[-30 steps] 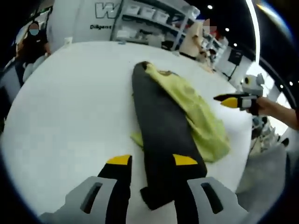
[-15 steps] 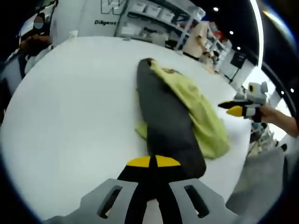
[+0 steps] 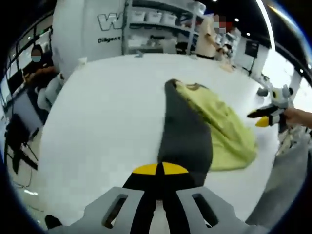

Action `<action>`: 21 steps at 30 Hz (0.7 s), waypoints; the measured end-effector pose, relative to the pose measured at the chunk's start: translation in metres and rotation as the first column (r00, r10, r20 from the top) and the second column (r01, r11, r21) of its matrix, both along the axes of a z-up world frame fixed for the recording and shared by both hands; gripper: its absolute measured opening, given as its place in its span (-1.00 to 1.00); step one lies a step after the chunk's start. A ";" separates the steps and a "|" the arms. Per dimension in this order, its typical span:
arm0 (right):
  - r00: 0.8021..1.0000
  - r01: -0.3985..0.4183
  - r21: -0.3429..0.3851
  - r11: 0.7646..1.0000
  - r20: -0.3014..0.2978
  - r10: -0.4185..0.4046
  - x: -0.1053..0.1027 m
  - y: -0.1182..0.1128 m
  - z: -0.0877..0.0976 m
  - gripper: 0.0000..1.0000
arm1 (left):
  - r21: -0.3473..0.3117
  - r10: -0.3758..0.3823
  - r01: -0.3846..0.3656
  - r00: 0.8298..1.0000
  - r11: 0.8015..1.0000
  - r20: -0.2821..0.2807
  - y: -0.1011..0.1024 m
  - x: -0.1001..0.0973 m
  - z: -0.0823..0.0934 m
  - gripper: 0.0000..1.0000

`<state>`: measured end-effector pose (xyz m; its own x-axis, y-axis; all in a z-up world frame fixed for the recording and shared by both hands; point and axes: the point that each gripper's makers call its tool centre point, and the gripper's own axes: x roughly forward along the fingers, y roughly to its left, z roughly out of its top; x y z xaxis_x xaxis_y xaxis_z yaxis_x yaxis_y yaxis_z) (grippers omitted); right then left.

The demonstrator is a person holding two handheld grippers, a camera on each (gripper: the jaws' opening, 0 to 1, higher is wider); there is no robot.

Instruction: Fold the garment on the visible template until the final outline fits inside the template.

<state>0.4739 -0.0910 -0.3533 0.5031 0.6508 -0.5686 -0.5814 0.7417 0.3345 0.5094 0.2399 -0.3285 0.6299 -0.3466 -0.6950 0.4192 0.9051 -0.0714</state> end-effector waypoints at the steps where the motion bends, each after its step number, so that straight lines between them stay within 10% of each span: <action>1: 1.000 0.000 -0.002 1.000 -0.003 0.000 -0.001 0.000 -0.001 -0.10 | 0.007 0.004 -0.004 1.000 1.000 0.005 0.007 0.006 0.001 -0.99; 10: 1.000 0.015 -0.011 1.000 -0.012 -0.015 -0.002 -0.005 -0.003 -0.11 | 0.106 0.059 -0.067 0.995 0.992 0.077 0.068 0.064 0.041 -0.99; 21: 0.999 0.025 -0.039 0.999 -0.031 -0.026 -0.005 -0.010 -0.010 -0.11 | 0.208 0.231 -0.230 0.973 0.951 0.022 0.144 0.094 0.028 -0.99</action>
